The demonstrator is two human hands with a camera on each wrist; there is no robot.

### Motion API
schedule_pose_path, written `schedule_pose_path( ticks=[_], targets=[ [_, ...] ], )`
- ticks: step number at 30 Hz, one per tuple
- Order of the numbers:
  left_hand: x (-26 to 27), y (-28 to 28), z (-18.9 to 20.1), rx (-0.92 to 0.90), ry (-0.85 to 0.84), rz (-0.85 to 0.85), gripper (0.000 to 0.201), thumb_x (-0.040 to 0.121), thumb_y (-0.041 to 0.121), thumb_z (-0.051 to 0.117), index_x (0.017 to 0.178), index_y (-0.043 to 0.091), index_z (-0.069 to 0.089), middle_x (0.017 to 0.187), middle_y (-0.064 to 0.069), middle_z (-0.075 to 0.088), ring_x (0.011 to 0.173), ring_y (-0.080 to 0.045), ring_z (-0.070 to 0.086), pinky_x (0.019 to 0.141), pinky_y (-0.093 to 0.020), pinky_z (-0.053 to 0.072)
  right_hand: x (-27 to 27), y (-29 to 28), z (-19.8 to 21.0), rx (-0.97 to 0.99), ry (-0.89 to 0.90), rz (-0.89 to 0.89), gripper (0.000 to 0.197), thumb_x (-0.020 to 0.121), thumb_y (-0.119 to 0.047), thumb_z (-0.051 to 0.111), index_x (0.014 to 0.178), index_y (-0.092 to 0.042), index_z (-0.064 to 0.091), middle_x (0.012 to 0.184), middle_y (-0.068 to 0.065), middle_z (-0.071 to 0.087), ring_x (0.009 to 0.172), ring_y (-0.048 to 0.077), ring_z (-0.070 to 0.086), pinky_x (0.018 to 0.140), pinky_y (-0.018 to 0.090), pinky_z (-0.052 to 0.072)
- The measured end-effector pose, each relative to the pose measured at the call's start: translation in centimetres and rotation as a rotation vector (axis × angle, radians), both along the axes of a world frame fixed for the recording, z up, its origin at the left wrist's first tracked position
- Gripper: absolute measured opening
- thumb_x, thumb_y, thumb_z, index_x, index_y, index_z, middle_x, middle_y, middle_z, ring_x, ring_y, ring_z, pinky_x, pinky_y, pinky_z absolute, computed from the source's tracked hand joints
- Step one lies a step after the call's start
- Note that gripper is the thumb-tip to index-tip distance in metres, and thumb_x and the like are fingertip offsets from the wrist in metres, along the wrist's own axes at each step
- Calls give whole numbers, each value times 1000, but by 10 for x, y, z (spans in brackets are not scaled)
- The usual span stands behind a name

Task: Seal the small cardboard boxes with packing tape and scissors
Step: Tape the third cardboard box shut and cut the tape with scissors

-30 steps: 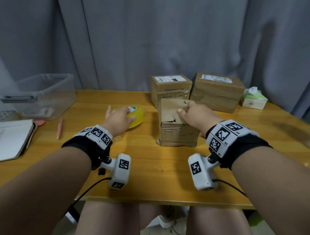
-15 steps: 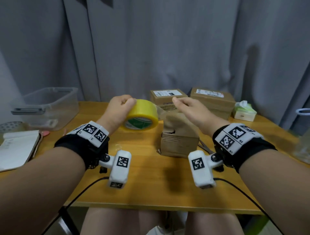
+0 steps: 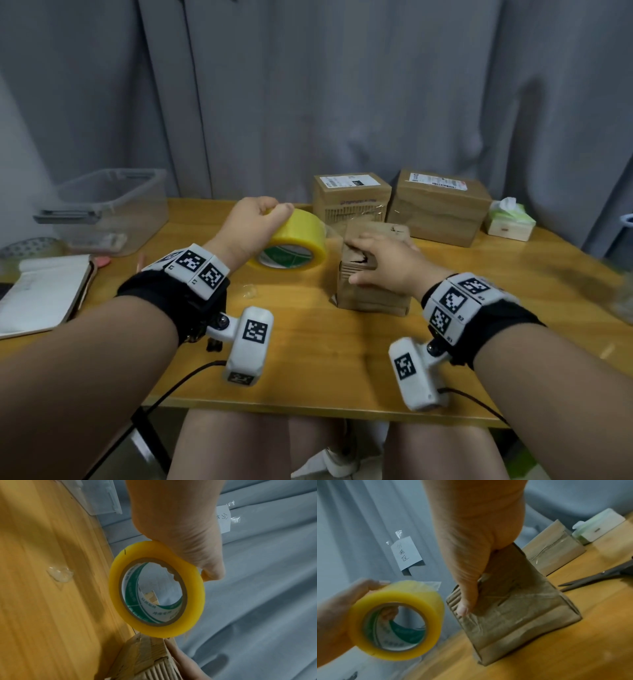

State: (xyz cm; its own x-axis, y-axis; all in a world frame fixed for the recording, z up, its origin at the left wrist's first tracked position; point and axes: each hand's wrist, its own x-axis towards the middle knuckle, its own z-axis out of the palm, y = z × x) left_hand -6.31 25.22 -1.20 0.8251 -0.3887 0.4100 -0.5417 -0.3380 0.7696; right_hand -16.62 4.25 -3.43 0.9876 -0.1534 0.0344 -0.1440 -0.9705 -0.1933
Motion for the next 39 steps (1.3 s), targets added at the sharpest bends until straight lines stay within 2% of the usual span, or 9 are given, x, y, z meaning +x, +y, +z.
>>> schedule_pose_path(
  ticks=[5,8,11,14,18,25,30,35,39],
  targets=[
    [-5,-6,-3,-58,18,-40,35,80,42,51,56,18,43,58,-1,37,56,-15,39,55,-29,30,-12,-17,15,42,36,132,77,84,-33,71,148,-32,30,154,-10,30,142,14,26,113,30,21],
    [-8,-13,-2,-100,20,-64,39,92,30,56,57,18,42,58,0,36,55,-13,38,54,-27,30,-17,-22,16,191,41,152,70,85,-47,63,147,-25,37,152,-6,35,139,12,32,109,25,27],
    [-11,-20,1,-108,14,-79,38,94,25,54,58,16,44,59,-1,37,57,-14,39,55,-27,31,-18,-13,19,590,-229,97,51,93,-50,47,116,-9,65,111,5,67,97,6,63,82,10,43],
    [-15,-26,4,-120,10,-88,39,94,25,55,58,16,43,58,-1,35,54,-11,37,52,-23,30,-11,-4,23,865,-323,-22,45,91,-50,53,98,-9,70,85,0,71,82,10,65,85,29,51],
    [-16,-26,9,-34,5,-98,39,89,37,57,65,6,53,61,-4,42,55,-12,43,56,-26,35,-3,4,30,1020,-336,-31,34,86,-28,69,89,6,65,73,7,64,68,14,62,69,24,55],
    [-21,-26,12,186,-20,-95,42,92,45,55,93,6,69,85,-13,71,81,-26,67,78,-40,54,0,22,50,646,-258,-90,30,96,-22,56,70,-8,56,63,6,59,57,14,55,57,23,48],
    [-19,-29,14,384,-70,-5,53,92,52,49,120,9,63,108,-8,67,101,-23,62,84,-31,48,2,17,60,556,-284,-156,33,95,-28,57,69,-7,59,61,5,54,55,15,49,59,26,48],
    [-23,-36,19,770,-210,36,53,94,56,39,79,11,60,71,0,55,77,-21,54,65,-31,40,-2,7,56,490,-285,-198,40,94,-33,58,84,5,67,69,14,59,62,21,55,82,38,52],
    [-24,-44,20,715,-186,7,50,95,52,41,72,10,54,61,4,45,60,-10,43,52,-24,30,-3,-5,52,364,-225,-228,42,94,-32,58,60,-11,47,59,2,48,54,13,45,65,27,44]
  ],
)
